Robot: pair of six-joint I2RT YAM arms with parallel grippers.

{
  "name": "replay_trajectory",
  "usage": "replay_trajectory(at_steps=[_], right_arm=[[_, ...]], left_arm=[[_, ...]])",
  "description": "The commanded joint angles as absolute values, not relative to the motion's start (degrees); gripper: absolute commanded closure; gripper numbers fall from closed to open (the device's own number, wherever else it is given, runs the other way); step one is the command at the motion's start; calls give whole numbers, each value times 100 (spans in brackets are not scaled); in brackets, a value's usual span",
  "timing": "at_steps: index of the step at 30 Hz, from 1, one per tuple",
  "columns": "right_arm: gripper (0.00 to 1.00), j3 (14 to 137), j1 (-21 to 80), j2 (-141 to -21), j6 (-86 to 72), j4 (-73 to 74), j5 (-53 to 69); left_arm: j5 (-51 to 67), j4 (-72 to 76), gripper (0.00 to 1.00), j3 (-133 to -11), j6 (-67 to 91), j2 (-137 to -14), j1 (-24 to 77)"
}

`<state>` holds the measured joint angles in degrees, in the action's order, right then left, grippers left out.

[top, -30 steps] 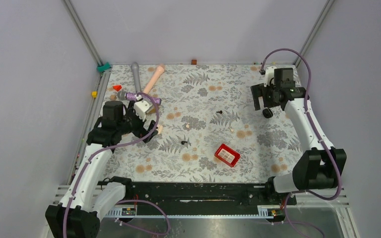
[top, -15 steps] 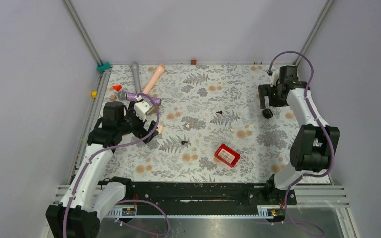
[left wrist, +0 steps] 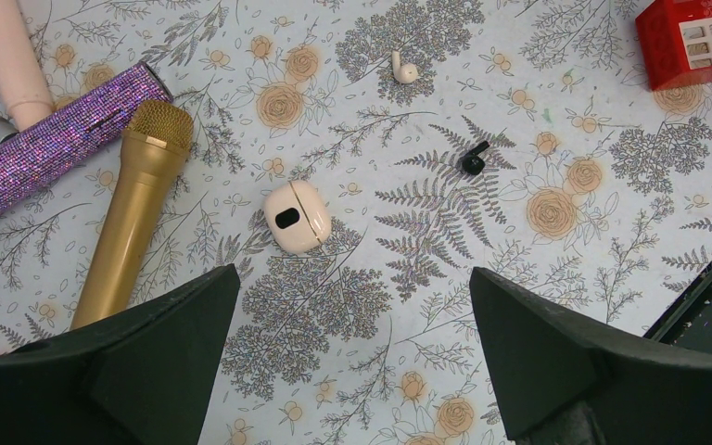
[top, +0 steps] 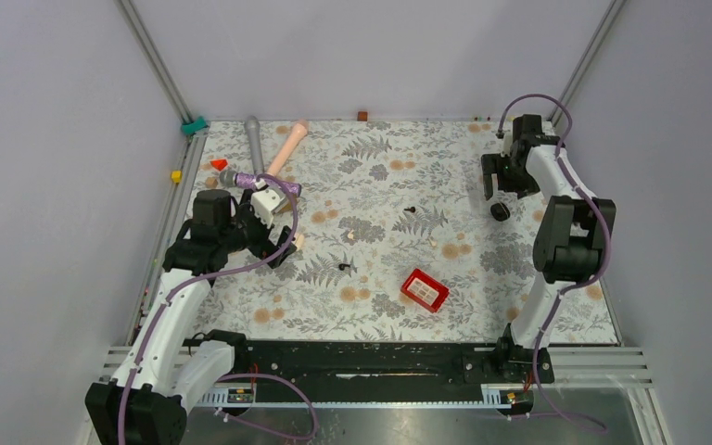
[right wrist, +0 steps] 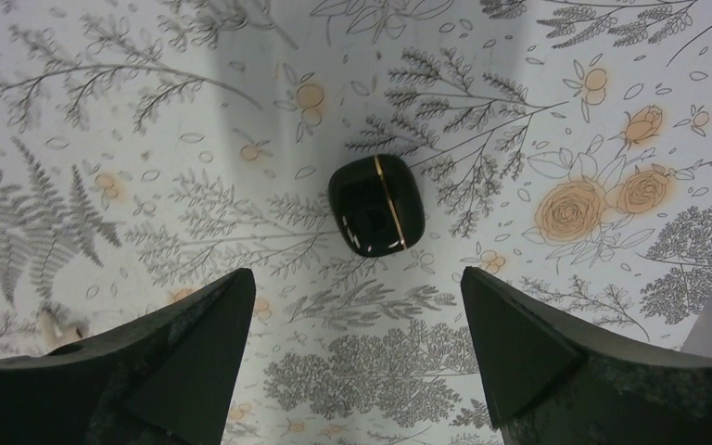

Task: Insert the wireless bluetooth earbuds into the charging case
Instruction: Move the charging case to the center of the board.

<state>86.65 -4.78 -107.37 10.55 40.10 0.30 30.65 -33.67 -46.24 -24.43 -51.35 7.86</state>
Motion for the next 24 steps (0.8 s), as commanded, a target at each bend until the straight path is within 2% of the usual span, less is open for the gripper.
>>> replay_trajectory(at_steps=[1, 4, 11, 13, 18, 24], right_arm=[[12, 9362, -563, -11306, 818, 4460, -430], [15, 9771, -627, -11706, 779, 4683, -409], [13, 10097, -642, -12250, 969, 4868, -567], [23, 10173, -642, -12348, 1078, 4939, -528], [33, 10543, -642, -12656, 1241, 5382, -272], [23, 10790, -642, -12840, 1371, 5793, -96]], left_arm=[[3232, -3127, 1, -4606, -2502, -5045, 769], [3240, -3120, 2, -4601, -2505, -5037, 757], [3259, -3124, 1, -4597, -2518, -5064, 745], [3266, -3125, 1, -4597, -2523, -5099, 743], [3256, -3125, 2, -4606, -2532, -5175, 743], [3232, -3120, 1, -4607, -2540, -5212, 745]])
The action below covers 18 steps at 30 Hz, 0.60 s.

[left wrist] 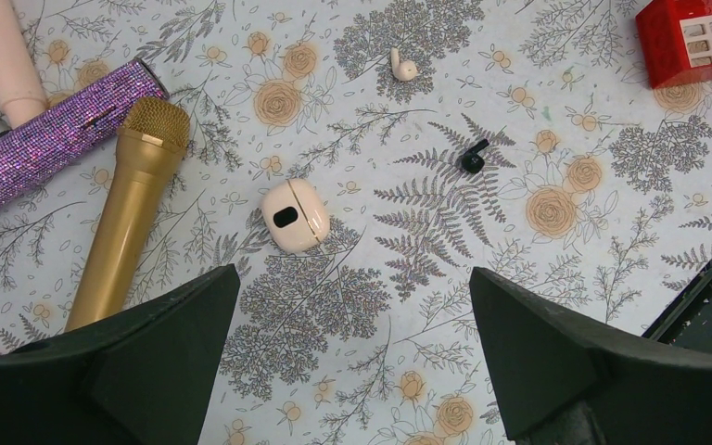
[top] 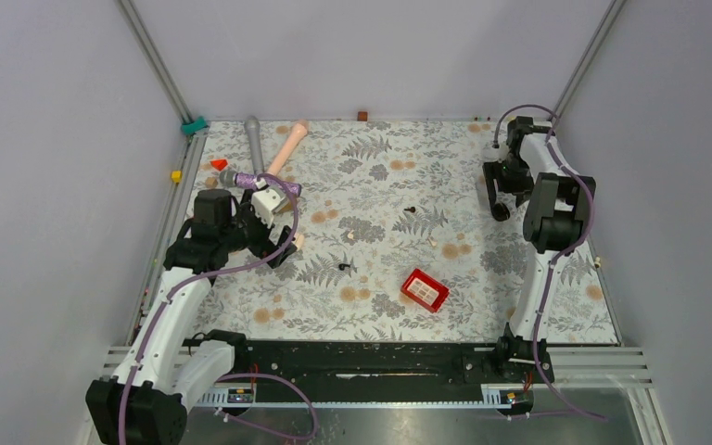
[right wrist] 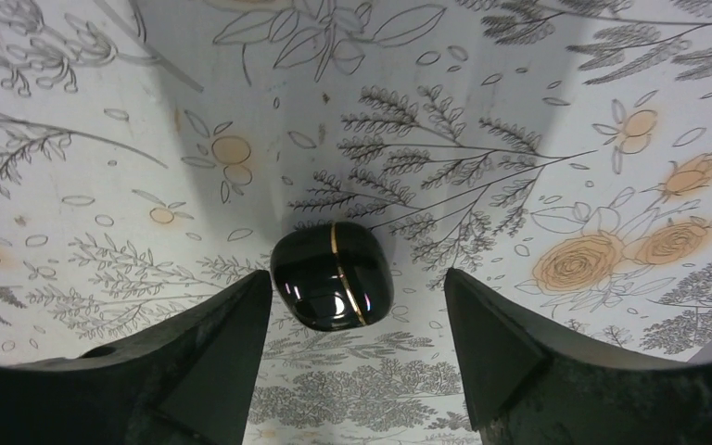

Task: Insert the wireless bluetooth earbuds into the charging case
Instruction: Move the charging case to the center of the board.

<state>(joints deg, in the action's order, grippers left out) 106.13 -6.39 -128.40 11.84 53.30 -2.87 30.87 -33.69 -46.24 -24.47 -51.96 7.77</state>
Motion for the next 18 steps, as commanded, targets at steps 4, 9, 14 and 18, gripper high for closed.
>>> replay_trajectory(at_steps=[4, 9, 14, 18], right_arm=[[21, 10685, -642, -12796, 1480, 5883, -27], [29, 10470, -633, -12687, 1612, 5903, -18], [38, 10382, -571, -12642, 1663, 5909, -33], [41, 10379, -466, -12647, 1662, 5898, -178]], left_arm=[[3224, -3123, 1, -4614, -2540, -5241, 747], [3223, -3120, 1, -4623, -2549, -5295, 747], [3225, -3119, 1, -4635, -2542, -5310, 746], [3206, -3120, 1, -4640, -2540, -5288, 746]])
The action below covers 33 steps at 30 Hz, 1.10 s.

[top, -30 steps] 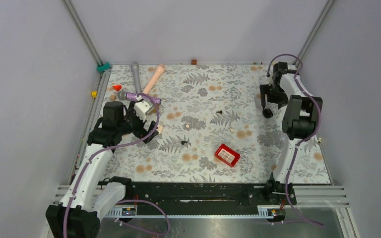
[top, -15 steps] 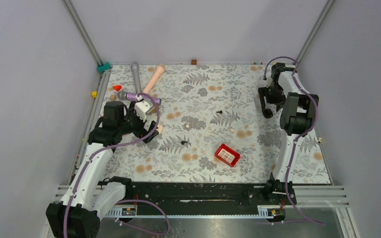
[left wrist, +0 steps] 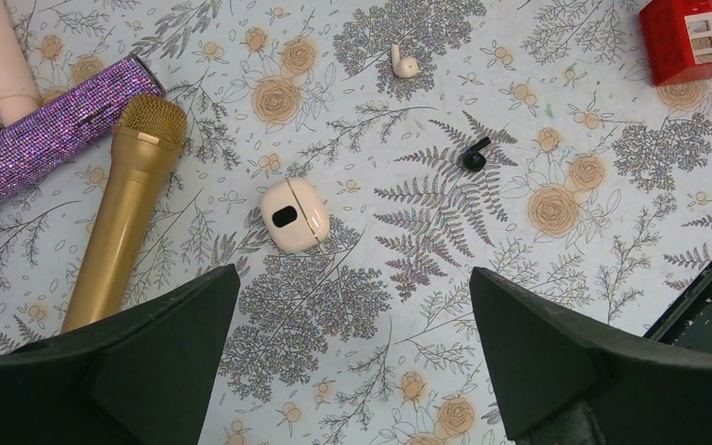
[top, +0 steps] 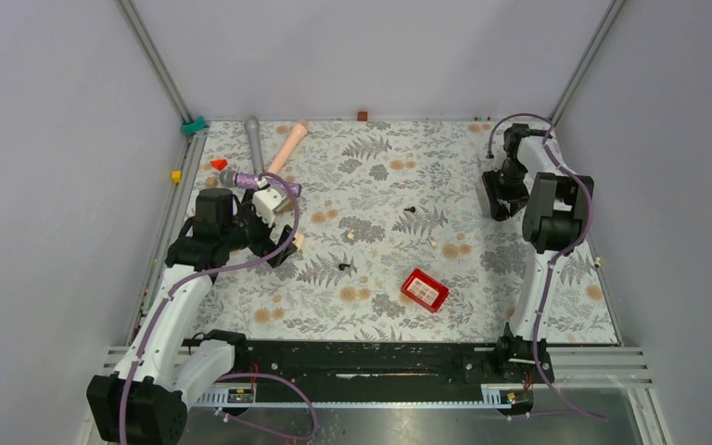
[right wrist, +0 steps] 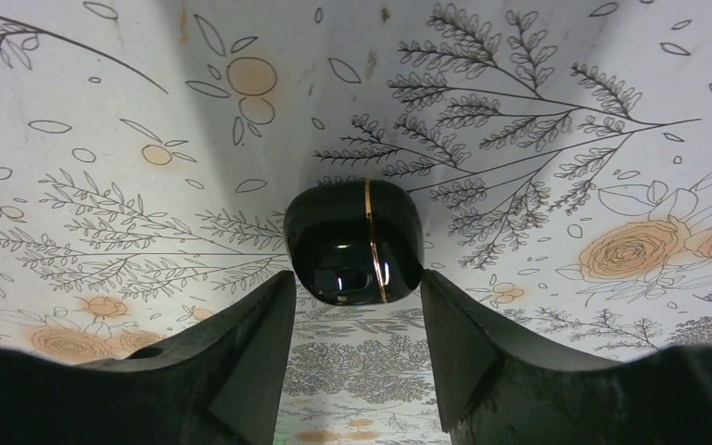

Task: Insert the wireless bluetooth earbuds into the charging case
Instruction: Move the charging case to the center of the board.

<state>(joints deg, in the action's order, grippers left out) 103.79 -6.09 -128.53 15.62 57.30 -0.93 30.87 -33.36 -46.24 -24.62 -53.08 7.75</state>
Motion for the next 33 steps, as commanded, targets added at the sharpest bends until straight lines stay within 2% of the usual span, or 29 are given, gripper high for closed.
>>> replay_trajectory(at_steps=[1, 6, 15, 27, 33], right_arm=[[41, 10386, -442, -12655, 1661, 5893, -201], [41, 10492, -305, -12731, 1638, 5898, -448], [33, 10797, -176, -12938, 1530, 5911, -802], [35, 11241, -149, -13189, 1618, 6278, -791], [32, 11244, -61, -13202, 1745, 6359, -821]], left_arm=[[3206, -3120, 2, -4633, -2540, -5281, 747], [3208, -3126, 2, -4623, -2549, -5265, 744], [3216, -3121, 2, -4606, -2557, -5202, 738], [3230, -3117, 1, -4597, -2562, -5174, 728], [3219, -3120, 1, -4597, -2558, -5167, 722]])
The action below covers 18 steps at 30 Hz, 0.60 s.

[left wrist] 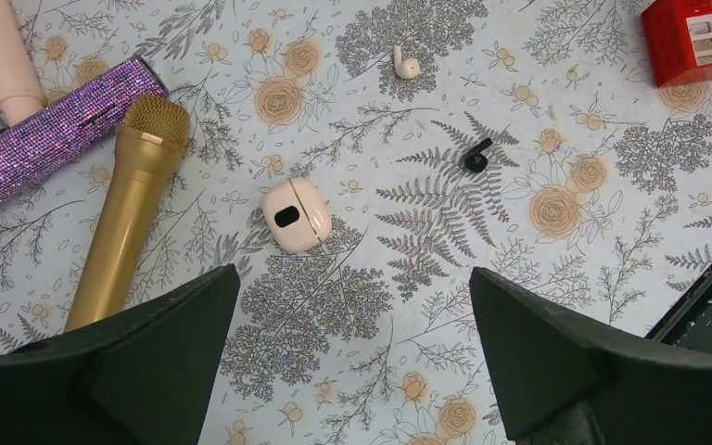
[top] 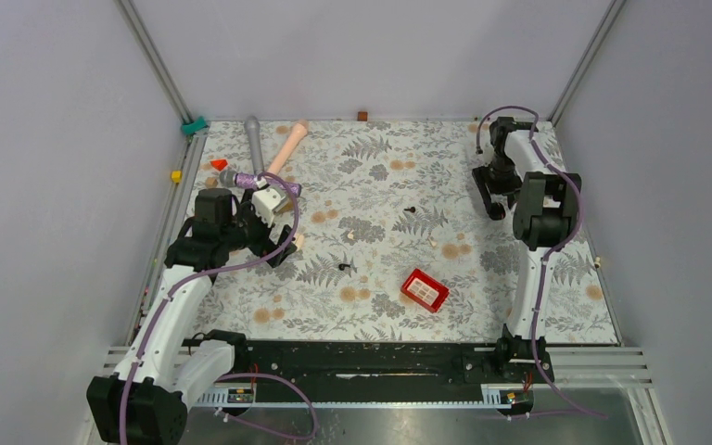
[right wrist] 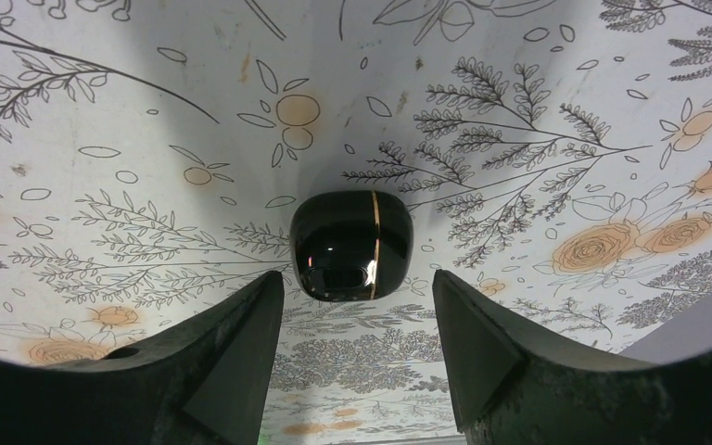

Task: Insert the wireless bluetooth earbuds into the charging case
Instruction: Move the charging case to the center of the board.

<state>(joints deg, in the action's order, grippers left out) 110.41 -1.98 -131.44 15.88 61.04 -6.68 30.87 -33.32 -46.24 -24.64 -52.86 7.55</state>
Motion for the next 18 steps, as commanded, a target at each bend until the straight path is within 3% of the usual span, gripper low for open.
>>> replay_trajectory(at_steps=[1, 4, 8, 18], right_arm=[[31, 11227, -38, -13201, 1781, 6355, -863], [32, 11167, -27, -13179, 1880, 6350, -994], [44, 11126, -29, -13157, 1905, 6334, -796], [42, 11196, 181, -13200, 1850, 6550, -533]], left_arm=[[3229, -3120, 1, -4597, -2558, -5161, 720], [3223, -3123, 1, -4597, -2558, -5173, 720], [3219, -3120, 1, -4597, -2559, -5159, 714], [3227, -3120, 1, -4597, -2560, -5117, 694]])
